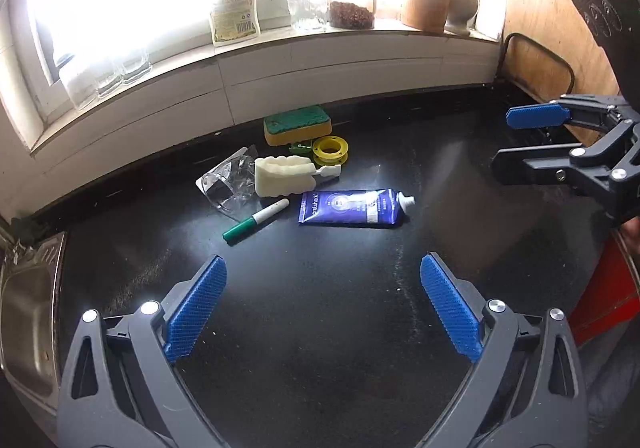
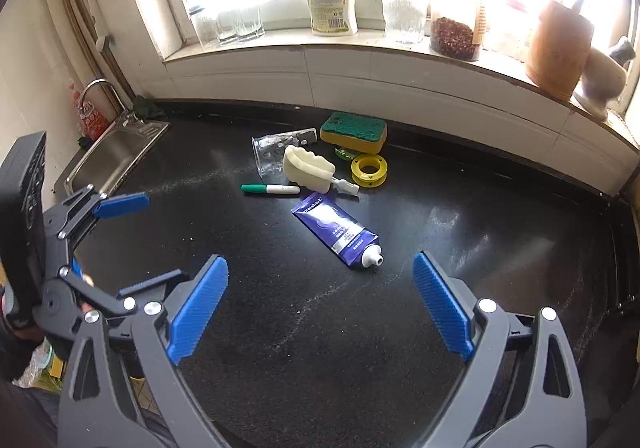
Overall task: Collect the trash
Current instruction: 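Grasp the green marker with the left tool while the right tool grasps the purple toothpaste tube, then carry marker and toothpaste tube over the yellow bin and open both tools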
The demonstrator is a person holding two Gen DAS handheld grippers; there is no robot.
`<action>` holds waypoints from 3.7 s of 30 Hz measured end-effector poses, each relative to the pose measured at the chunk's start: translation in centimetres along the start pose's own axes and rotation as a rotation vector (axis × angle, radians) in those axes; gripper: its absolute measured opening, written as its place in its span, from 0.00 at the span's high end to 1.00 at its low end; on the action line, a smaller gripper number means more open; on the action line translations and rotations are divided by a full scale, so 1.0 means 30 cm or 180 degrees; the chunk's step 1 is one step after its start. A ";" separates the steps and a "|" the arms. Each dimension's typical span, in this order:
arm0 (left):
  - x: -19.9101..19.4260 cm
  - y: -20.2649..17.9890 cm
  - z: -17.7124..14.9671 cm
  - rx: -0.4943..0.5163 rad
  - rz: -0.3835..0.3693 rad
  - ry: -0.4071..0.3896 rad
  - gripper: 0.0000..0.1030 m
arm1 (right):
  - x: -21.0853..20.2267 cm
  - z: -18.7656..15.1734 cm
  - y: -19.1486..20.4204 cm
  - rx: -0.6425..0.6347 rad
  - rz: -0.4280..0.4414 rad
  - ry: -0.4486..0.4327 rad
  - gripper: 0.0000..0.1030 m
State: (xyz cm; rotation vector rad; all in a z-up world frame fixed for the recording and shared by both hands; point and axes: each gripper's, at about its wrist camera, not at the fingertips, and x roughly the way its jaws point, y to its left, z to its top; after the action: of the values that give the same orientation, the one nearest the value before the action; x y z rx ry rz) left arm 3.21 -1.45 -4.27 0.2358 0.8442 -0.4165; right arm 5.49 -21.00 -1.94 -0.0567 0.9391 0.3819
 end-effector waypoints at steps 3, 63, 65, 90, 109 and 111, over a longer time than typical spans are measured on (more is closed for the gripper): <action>0.109 0.046 0.008 0.0262 -0.0001 0.0076 0.08 | 0.071 0.025 -0.018 -0.0034 0.0064 0.0079 0.12; 0.176 0.019 -0.109 -0.0360 0.0372 0.0182 0.88 | 0.267 -0.074 0.035 -0.0558 0.0002 0.0156 0.50; 0.174 0.025 -0.108 -0.0419 0.0390 0.0172 0.88 | 0.257 -0.071 0.036 -0.0575 -0.0002 0.0131 0.50; -0.607 0.420 -0.793 -0.2408 0.2126 0.0073 0.88 | 0.231 0.001 1.193 -0.2351 0.1685 0.0032 0.50; -0.562 0.515 -1.620 -0.3759 0.2265 0.0504 0.88 | 0.643 -0.603 1.899 -0.3071 0.2024 0.1386 0.49; -0.547 0.538 -1.644 -0.3758 0.2247 0.0477 0.88 | 0.680 -0.630 1.922 -0.3116 0.1980 0.1431 0.50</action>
State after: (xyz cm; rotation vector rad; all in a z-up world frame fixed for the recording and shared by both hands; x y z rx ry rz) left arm -32.45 35.18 -22.96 -0.5368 0.9630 0.7834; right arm -18.22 34.72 -22.66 -0.7817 1.1208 1.4290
